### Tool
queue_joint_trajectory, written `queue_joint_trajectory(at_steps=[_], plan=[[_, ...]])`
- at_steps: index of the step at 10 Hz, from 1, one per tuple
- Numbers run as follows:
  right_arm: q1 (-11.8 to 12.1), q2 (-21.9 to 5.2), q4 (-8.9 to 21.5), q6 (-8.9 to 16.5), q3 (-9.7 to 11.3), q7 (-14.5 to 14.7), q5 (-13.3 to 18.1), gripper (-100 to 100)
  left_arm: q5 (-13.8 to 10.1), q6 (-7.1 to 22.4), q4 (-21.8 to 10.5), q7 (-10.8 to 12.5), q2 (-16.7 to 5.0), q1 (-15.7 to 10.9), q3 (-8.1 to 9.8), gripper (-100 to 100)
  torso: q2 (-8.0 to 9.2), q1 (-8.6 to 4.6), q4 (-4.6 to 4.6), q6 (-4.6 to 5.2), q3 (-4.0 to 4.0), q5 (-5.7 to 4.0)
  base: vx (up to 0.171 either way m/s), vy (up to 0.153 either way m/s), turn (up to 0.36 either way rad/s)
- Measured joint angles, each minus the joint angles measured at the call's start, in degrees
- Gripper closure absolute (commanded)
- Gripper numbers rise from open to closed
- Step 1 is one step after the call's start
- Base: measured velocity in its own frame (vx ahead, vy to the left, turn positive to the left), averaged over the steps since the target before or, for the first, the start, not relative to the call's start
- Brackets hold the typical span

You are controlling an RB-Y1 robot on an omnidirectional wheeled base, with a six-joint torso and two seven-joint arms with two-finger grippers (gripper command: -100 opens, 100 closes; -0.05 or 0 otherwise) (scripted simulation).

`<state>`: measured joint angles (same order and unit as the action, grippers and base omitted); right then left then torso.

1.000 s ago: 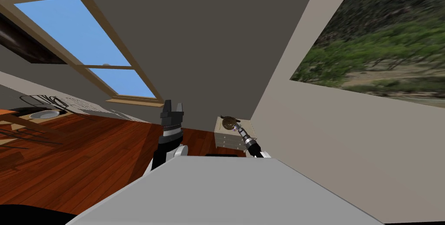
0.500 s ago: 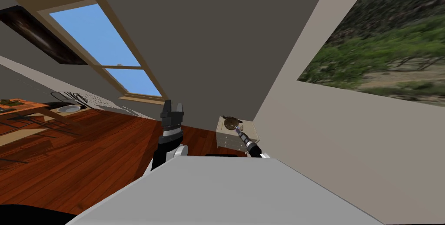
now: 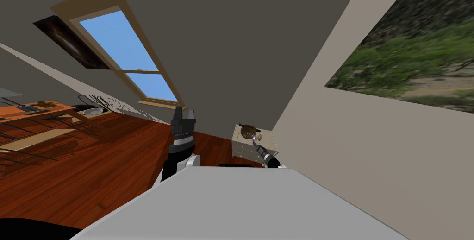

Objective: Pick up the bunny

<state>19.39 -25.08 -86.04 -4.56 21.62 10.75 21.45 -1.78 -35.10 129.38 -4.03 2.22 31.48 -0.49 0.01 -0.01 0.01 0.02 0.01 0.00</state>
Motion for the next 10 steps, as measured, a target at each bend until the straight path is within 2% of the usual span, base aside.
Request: queue_joint_trajectory(at_steps=[2, 3, 4, 8, 10], plan=[[-0.6, -1.0, 2.7, 0.4, 0.6, 1.0, 0.9, -100, 0.0, 0.0, 0.0, 0.0, 0.0, 0.0, 0.00, 0, 0.00, 0.01, 0.00, 0.00, 0.00, 0.01, -0.004, 0.005, 0.110], [-1.2, -2.5, 3.5, 1.2, 1.3, 1.2, 1.0, -100, 0.0, 0.0, 0.0, 0.0, 0.0, 0.0, 0.00, 0, 0.00, 0.01, 0.00, -0.02, 0.00, 0.01, -0.003, 0.002, 0.075], [-2.3, -2.7, 5.7, 1.2, 1.4, 1.4, 1.2, -100, 0.0, 0.0, 0.0, 0.0, 0.0, 0.0, 0.00, 0, -0.01, 0.00, 0.00, 0.00, -0.01, 0.00, -0.002, 0.007, 0.156], [-3.9, -4.7, 11.2, 1.7, 2.3, 3.3, 2.6, -100, 0.0, 0.0, 0.0, 0.0, 0.0, 0.0, 0.00, 0, -0.01, 0.00, 0.00, 0.01, -0.01, 0.01, -0.001, 0.005, 0.113], [-5.4, -6.7, 15.2, 1.4, 2.7, 4.4, 3.3, -100, 0.0, 0.0, 0.0, 0.0, 0.0, 0.0, 0.00, 0, -0.03, 0.01, 0.00, -0.01, -0.02, 0.01, 0.006, 0.009, 0.237]])
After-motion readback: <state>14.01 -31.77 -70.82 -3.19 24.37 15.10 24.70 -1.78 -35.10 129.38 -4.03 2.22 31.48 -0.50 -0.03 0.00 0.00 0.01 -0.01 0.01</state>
